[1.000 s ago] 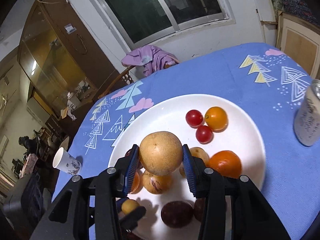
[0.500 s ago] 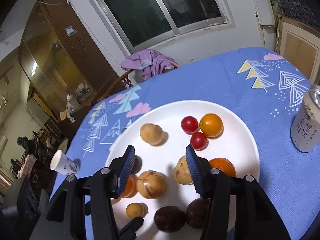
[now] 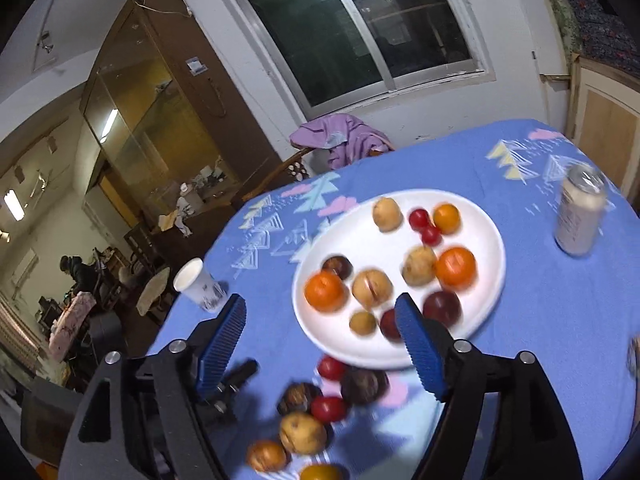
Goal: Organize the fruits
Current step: 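Withdraw both tools from the plate back toward the loose fruits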
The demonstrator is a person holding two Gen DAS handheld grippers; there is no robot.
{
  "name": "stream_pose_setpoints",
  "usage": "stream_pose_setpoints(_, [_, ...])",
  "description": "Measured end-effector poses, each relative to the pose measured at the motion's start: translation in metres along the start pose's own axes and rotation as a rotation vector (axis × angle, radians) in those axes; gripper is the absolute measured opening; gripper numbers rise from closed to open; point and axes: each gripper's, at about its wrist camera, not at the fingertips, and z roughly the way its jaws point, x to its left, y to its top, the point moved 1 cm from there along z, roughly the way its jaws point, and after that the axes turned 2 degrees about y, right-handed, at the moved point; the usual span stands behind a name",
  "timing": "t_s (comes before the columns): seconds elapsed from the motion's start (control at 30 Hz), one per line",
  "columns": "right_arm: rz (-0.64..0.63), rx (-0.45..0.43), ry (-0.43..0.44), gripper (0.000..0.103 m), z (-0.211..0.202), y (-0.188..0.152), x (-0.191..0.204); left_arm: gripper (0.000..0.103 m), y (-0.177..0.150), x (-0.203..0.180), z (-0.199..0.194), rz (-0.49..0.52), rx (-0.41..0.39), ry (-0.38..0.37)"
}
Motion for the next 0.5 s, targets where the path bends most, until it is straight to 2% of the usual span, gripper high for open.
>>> stream_pose_setpoints(0.1, [0.023,-0.019,-0.060,0.083,-0.017,-0.036,-0.023,0.090,-0.010,0.000,-0.010,0.013,-0.021,0.002])
stream_pose_setpoints(0.2, [0.103,0.036,-0.068,0.083,-0.019,-0.057,-0.048,0.091,-0.021,-0.008,-0.013,0.052,-0.024,0.003])
stream_pose_setpoints(0.3, [0.197,0.050,-0.049,0.083,-0.020,-0.058,-0.066,0.091,-0.028,-0.015,-0.012,0.084,-0.016,0.018])
stream_pose_setpoints(0.5, [0.285,0.087,-0.020,0.085,-0.016,-0.060,-0.081,0.091,-0.035,-0.032,-0.017,0.144,-0.020,-0.006])
